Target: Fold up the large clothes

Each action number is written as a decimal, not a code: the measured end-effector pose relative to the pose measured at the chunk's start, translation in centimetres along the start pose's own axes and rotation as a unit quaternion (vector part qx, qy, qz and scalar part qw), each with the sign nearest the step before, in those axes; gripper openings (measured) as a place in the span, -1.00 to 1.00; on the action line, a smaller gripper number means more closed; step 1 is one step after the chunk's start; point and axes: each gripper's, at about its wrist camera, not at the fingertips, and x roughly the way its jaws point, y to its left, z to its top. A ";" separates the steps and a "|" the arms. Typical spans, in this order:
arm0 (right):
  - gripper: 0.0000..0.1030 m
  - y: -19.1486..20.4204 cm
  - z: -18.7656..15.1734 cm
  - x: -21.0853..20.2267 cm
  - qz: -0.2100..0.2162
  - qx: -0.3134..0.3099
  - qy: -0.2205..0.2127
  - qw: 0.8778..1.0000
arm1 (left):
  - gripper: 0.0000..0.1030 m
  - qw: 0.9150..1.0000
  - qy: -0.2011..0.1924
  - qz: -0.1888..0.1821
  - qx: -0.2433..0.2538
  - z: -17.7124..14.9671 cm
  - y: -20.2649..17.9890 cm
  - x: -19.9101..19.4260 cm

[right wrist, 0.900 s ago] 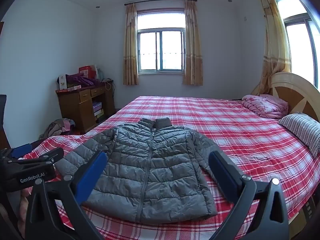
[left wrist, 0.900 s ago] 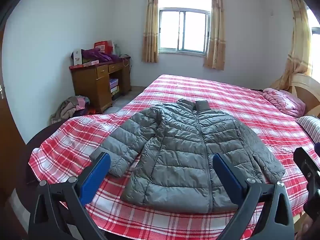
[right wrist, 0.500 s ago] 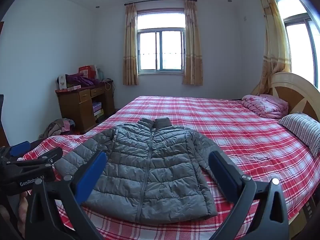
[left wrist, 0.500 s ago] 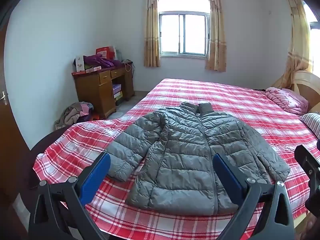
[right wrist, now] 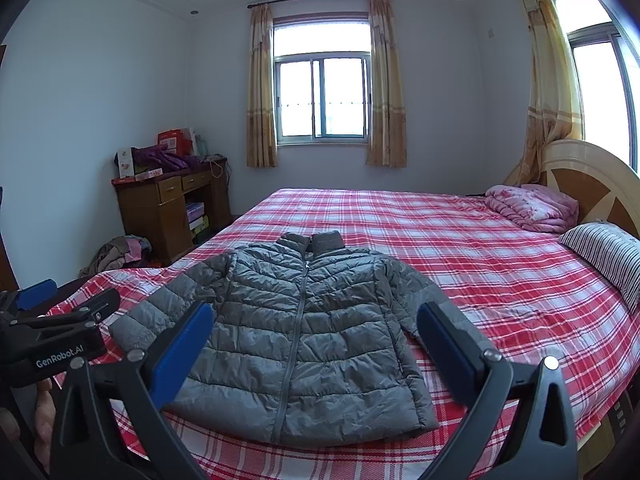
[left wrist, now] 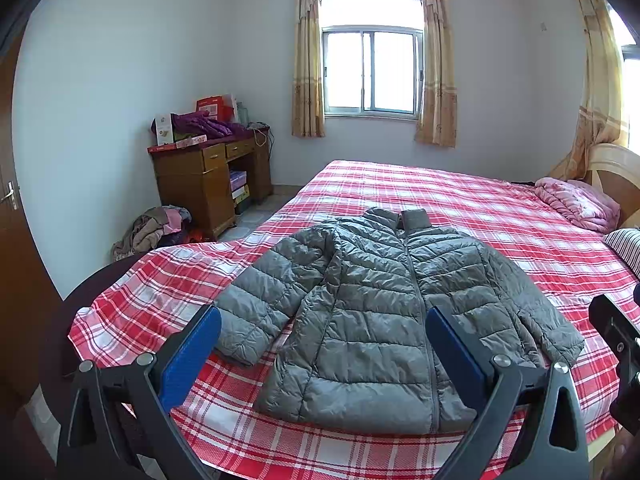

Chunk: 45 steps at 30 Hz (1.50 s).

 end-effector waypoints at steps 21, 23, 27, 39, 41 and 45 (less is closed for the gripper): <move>1.00 0.1 -0.1 0.2 0.000 0.001 0.002 1.000 | 0.98 1.000 -0.006 0.003 0.003 0.0 -0.1 0.0; 1.00 0.1 0.0 0.4 0.000 0.001 0.002 1.000 | 0.98 1.000 -0.006 0.003 0.002 -0.1 -0.1 0.0; 1.00 0.1 0.0 0.4 0.000 0.001 0.002 1.000 | 0.98 1.000 -0.008 0.003 0.004 0.0 -0.2 -0.1; 1.00 0.1 0.0 0.4 0.000 0.002 0.001 1.000 | 0.98 1.000 -0.008 0.004 0.001 0.0 -0.2 -0.1; 1.00 0.1 0.0 0.4 0.000 0.002 0.002 1.000 | 0.98 1.000 -0.008 0.004 0.001 0.0 -0.2 -0.1; 1.00 0.0 0.1 0.4 0.000 0.002 0.002 1.000 | 0.98 1.000 -0.010 0.005 0.001 0.1 -0.1 -0.2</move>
